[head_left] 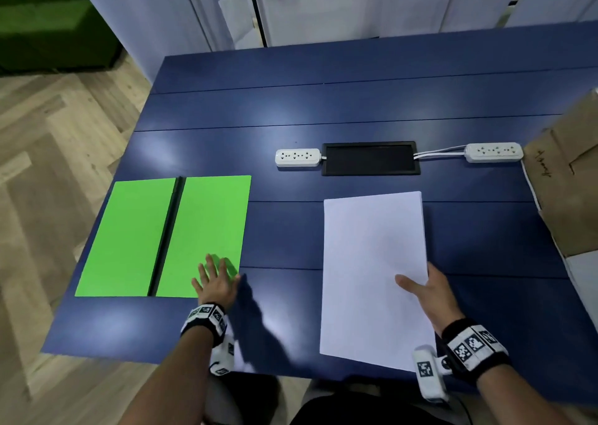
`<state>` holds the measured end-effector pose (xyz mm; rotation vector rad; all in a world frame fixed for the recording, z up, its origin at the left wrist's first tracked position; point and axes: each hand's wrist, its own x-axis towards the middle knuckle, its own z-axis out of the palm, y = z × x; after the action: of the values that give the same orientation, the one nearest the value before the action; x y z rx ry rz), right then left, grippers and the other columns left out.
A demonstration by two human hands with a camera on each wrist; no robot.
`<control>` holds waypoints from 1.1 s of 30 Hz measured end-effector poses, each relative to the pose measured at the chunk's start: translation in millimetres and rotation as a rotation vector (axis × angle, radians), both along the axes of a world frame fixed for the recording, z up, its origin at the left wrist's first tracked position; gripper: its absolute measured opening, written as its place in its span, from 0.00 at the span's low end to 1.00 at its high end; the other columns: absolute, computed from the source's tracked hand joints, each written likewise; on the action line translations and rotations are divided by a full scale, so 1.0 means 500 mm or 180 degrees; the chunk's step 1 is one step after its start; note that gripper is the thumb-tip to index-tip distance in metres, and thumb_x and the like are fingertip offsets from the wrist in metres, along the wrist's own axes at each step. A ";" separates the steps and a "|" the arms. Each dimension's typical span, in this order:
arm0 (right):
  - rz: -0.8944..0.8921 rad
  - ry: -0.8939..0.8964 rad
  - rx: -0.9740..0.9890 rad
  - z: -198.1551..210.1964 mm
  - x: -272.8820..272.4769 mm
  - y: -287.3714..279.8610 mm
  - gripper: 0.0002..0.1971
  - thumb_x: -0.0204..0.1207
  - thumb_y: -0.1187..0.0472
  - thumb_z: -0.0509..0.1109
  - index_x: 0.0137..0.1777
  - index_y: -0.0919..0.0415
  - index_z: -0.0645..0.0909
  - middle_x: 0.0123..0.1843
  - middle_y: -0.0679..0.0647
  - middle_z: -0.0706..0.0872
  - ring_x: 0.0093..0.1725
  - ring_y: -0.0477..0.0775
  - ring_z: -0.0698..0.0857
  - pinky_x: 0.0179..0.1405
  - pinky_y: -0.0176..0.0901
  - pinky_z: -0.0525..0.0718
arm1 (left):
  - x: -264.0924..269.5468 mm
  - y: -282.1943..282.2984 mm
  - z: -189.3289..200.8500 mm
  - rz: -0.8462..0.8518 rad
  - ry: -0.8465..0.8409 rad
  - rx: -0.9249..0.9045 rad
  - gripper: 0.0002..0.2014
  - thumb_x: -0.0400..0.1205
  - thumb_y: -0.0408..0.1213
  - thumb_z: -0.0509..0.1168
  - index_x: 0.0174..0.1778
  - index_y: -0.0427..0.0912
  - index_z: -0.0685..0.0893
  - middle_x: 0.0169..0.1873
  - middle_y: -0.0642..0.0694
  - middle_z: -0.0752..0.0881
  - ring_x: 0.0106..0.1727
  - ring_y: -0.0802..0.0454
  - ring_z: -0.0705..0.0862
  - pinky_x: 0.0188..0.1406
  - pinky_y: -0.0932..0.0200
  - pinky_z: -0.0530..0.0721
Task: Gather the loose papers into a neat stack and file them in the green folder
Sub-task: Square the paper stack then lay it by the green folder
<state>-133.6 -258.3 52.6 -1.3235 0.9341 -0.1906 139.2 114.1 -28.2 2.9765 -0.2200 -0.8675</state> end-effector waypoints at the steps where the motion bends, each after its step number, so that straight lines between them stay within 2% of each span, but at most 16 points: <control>1: -0.0019 0.0033 -0.0021 0.001 -0.008 -0.005 0.20 0.74 0.70 0.78 0.63 0.52 0.85 0.55 0.45 0.93 0.55 0.46 0.92 0.55 0.46 0.86 | -0.001 0.006 0.002 -0.0101 0.0079 0.0080 0.33 0.88 0.59 0.49 0.89 0.51 0.51 0.88 0.40 0.35 0.88 0.33 0.37 0.82 0.28 0.41; 4: -0.0050 0.0114 -0.0067 0.004 -0.024 -0.020 0.20 0.75 0.70 0.77 0.65 0.54 0.84 0.57 0.47 0.93 0.56 0.47 0.91 0.58 0.49 0.86 | -0.022 0.004 0.006 -0.0389 0.0186 0.0194 0.31 0.87 0.62 0.48 0.87 0.64 0.52 0.87 0.41 0.30 0.86 0.31 0.31 0.80 0.22 0.37; 7: -0.0071 0.0187 -0.0104 0.002 -0.033 -0.036 0.21 0.75 0.69 0.78 0.67 0.57 0.83 0.58 0.49 0.91 0.58 0.52 0.90 0.61 0.53 0.85 | -0.084 -0.026 0.014 -0.0814 0.0269 0.0042 0.32 0.81 0.72 0.43 0.84 0.74 0.52 0.86 0.43 0.27 0.83 0.29 0.25 0.74 0.20 0.30; 10: -0.0074 0.0238 -0.0129 -0.003 -0.042 -0.054 0.21 0.74 0.69 0.78 0.66 0.56 0.83 0.58 0.49 0.91 0.58 0.53 0.89 0.63 0.55 0.85 | -0.179 -0.084 0.015 -0.1209 0.0456 -0.0292 0.41 0.70 0.81 0.33 0.82 0.76 0.53 0.85 0.46 0.27 0.83 0.31 0.25 0.73 0.20 0.29; 12: -0.0086 0.0243 -0.0123 -0.005 -0.047 -0.065 0.21 0.74 0.69 0.78 0.65 0.55 0.83 0.58 0.49 0.91 0.58 0.52 0.90 0.63 0.55 0.85 | -0.240 -0.133 0.016 -0.1316 0.0595 -0.0578 0.39 0.74 0.79 0.39 0.83 0.75 0.53 0.85 0.49 0.28 0.84 0.34 0.26 0.76 0.20 0.34; 14: -0.0098 0.0247 -0.0111 -0.008 -0.055 -0.076 0.21 0.74 0.69 0.78 0.65 0.55 0.84 0.58 0.49 0.92 0.58 0.53 0.90 0.63 0.55 0.85 | -0.292 -0.191 0.026 -0.1388 0.0768 -0.0808 0.34 0.80 0.72 0.48 0.84 0.72 0.53 0.86 0.50 0.31 0.85 0.37 0.28 0.77 0.20 0.39; 17: -0.0094 0.0286 -0.0110 -0.014 -0.072 -0.093 0.20 0.74 0.69 0.78 0.64 0.52 0.84 0.59 0.49 0.91 0.59 0.53 0.89 0.64 0.55 0.84 | -0.341 -0.262 0.039 -0.1567 0.1076 -0.1162 0.30 0.86 0.55 0.55 0.86 0.64 0.57 0.89 0.45 0.42 0.88 0.37 0.36 0.80 0.19 0.48; 20: -0.0081 0.0343 -0.0105 -0.015 -0.090 -0.108 0.20 0.74 0.69 0.78 0.64 0.53 0.84 0.58 0.49 0.91 0.59 0.53 0.89 0.65 0.57 0.84 | -0.345 -0.276 0.039 -0.1506 0.1203 -0.1852 0.32 0.83 0.34 0.58 0.85 0.58 0.63 0.88 0.43 0.54 0.89 0.42 0.48 0.87 0.38 0.54; 21: -0.0082 0.0351 -0.0099 -0.014 -0.097 -0.114 0.20 0.74 0.69 0.78 0.64 0.54 0.83 0.58 0.49 0.91 0.58 0.54 0.89 0.65 0.57 0.84 | -0.333 -0.269 0.041 -0.1364 0.1022 -0.2094 0.34 0.81 0.29 0.59 0.84 0.57 0.66 0.87 0.44 0.59 0.89 0.44 0.53 0.87 0.41 0.57; 22: -0.0092 0.0358 -0.0088 -0.015 -0.102 -0.120 0.20 0.74 0.69 0.78 0.64 0.54 0.83 0.58 0.49 0.91 0.58 0.54 0.89 0.65 0.56 0.84 | -0.312 -0.255 0.038 -0.1190 0.0661 -0.2243 0.36 0.78 0.25 0.61 0.83 0.54 0.69 0.85 0.43 0.64 0.87 0.43 0.60 0.85 0.40 0.62; 24: -0.0103 0.0383 -0.0068 -0.020 -0.115 -0.132 0.20 0.74 0.69 0.78 0.63 0.53 0.84 0.58 0.50 0.92 0.59 0.56 0.89 0.65 0.57 0.84 | -0.257 -0.222 0.031 -0.0663 -0.0284 -0.2004 0.35 0.73 0.20 0.65 0.79 0.43 0.75 0.81 0.36 0.70 0.82 0.33 0.69 0.75 0.29 0.72; 25: -0.0106 0.0395 -0.0057 -0.023 -0.120 -0.138 0.20 0.73 0.69 0.79 0.62 0.52 0.84 0.58 0.50 0.92 0.59 0.56 0.90 0.65 0.58 0.84 | -0.227 -0.200 0.033 -0.0370 -0.0513 -0.1552 0.35 0.75 0.24 0.68 0.80 0.42 0.73 0.82 0.33 0.68 0.81 0.29 0.69 0.73 0.23 0.72; 26: -0.0111 0.0406 -0.0045 -0.027 -0.124 -0.143 0.19 0.73 0.69 0.79 0.61 0.51 0.84 0.57 0.50 0.92 0.59 0.56 0.90 0.66 0.59 0.84 | -0.202 -0.179 0.038 -0.0108 -0.0456 -0.0969 0.37 0.78 0.33 0.71 0.84 0.46 0.67 0.85 0.33 0.60 0.83 0.27 0.63 0.74 0.19 0.68; 28: -0.0118 0.0422 -0.0026 -0.032 -0.130 -0.152 0.19 0.72 0.69 0.79 0.60 0.51 0.85 0.56 0.49 0.93 0.59 0.56 0.90 0.65 0.60 0.84 | -0.173 -0.136 0.038 0.0085 0.0044 -0.0175 0.45 0.79 0.55 0.71 0.87 0.61 0.51 0.89 0.40 0.40 0.87 0.28 0.46 0.75 0.18 0.57; 30: -0.0095 0.0397 0.0018 -0.032 -0.127 -0.157 0.19 0.73 0.69 0.79 0.61 0.52 0.85 0.56 0.50 0.93 0.59 0.56 0.90 0.65 0.60 0.84 | -0.165 -0.113 0.026 -0.0171 0.0442 -0.0026 0.49 0.76 0.64 0.69 0.86 0.69 0.43 0.86 0.46 0.29 0.86 0.29 0.35 0.75 0.16 0.53; 33: -0.0011 0.0326 0.0094 -0.034 -0.112 -0.159 0.20 0.73 0.70 0.78 0.62 0.53 0.84 0.58 0.51 0.92 0.60 0.55 0.90 0.64 0.57 0.85 | -0.177 -0.135 0.011 -0.0457 0.0578 -0.0023 0.52 0.75 0.64 0.70 0.85 0.70 0.38 0.83 0.48 0.23 0.85 0.30 0.30 0.75 0.14 0.52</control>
<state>-189.8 -337.9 35.4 -1.3141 1.0219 -0.1122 50.8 46.8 -22.5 2.8805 -0.4330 -1.1418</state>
